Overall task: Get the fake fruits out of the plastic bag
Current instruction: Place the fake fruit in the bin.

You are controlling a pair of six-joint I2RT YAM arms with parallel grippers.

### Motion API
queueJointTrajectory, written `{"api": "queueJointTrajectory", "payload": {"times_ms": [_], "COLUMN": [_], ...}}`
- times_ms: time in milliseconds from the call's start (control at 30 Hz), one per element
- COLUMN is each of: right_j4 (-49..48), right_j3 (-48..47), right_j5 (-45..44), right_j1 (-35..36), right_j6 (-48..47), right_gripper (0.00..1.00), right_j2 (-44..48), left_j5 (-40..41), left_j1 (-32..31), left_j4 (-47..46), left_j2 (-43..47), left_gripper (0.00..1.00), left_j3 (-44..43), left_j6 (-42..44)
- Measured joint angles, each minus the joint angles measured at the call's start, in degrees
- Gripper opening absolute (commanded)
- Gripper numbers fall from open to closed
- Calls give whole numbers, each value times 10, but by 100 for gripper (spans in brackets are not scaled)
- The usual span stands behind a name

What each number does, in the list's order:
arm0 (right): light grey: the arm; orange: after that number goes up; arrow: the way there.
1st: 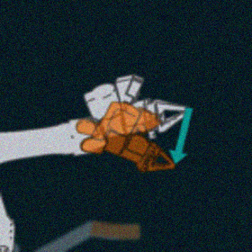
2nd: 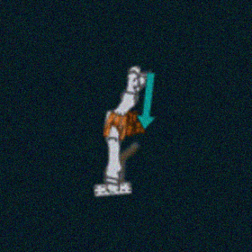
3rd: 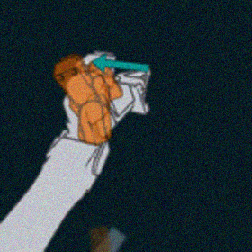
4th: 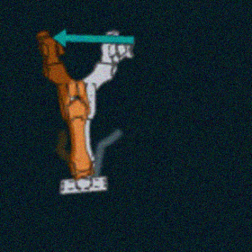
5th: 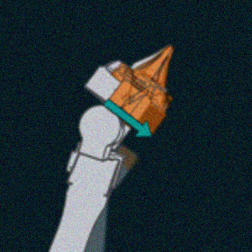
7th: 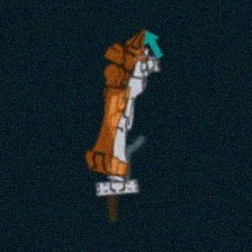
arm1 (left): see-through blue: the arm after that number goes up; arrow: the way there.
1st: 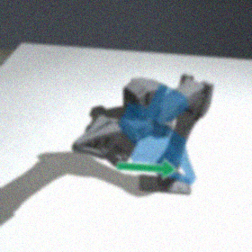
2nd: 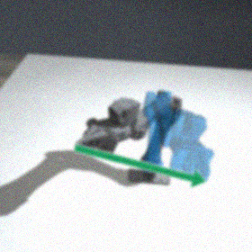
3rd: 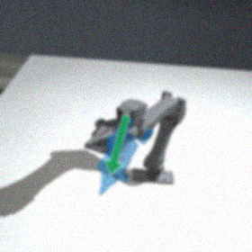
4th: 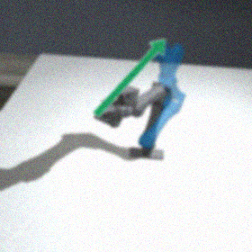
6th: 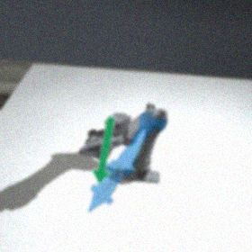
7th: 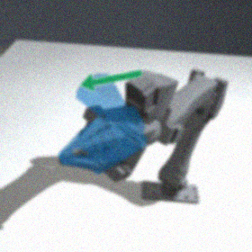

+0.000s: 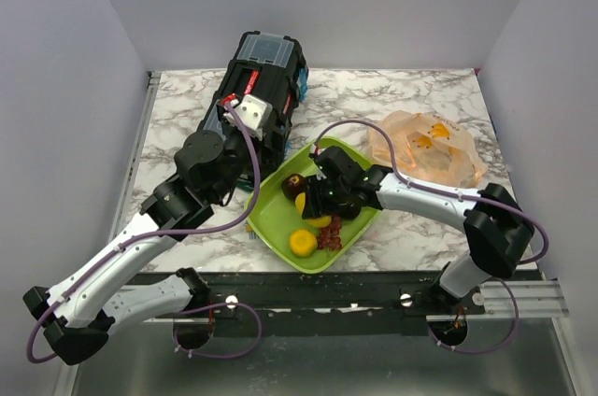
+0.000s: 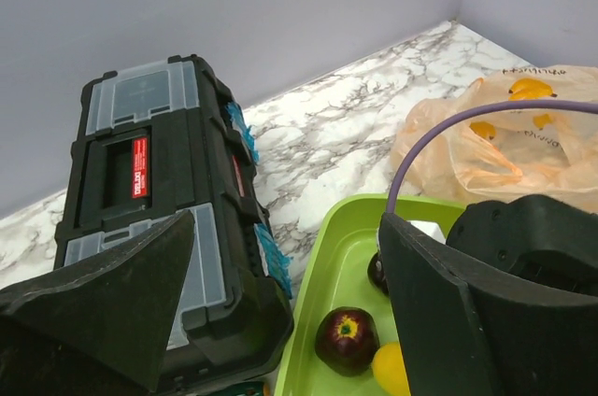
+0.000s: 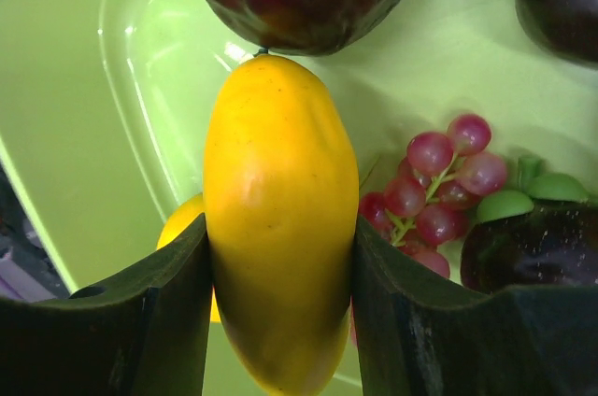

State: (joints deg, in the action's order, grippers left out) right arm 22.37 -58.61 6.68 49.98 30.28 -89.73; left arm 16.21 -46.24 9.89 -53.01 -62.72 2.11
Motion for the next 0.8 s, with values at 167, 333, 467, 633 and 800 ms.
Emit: {"api": "queueJointTrajectory", "payload": {"times_ms": [167,333,467,633,800], "right_j4": [3,-2,-6,-14,-18], "right_j3": [-12,-12,-12,-12,-12], "right_j5": [-28,-43,-43,-43,-45], "right_j1": [3,3,6,18,29], "right_j6": [-19,-19,-16,-9,-3], "right_gripper": [28,32,40,53,66], "right_j2": [-25,-27,-34,-47,-51], "left_j5": [9,12,12,12,12], "left_j1": [0,0,0,0,0], "left_j4": [-8,-9,-9,-9,-9], "left_j2": [0,-3,-8,-10,-11], "left_gripper": [80,80,80,80,80], "left_j3": [0,0,0,0,0], "left_j6": [3,3,3,3,3]}}
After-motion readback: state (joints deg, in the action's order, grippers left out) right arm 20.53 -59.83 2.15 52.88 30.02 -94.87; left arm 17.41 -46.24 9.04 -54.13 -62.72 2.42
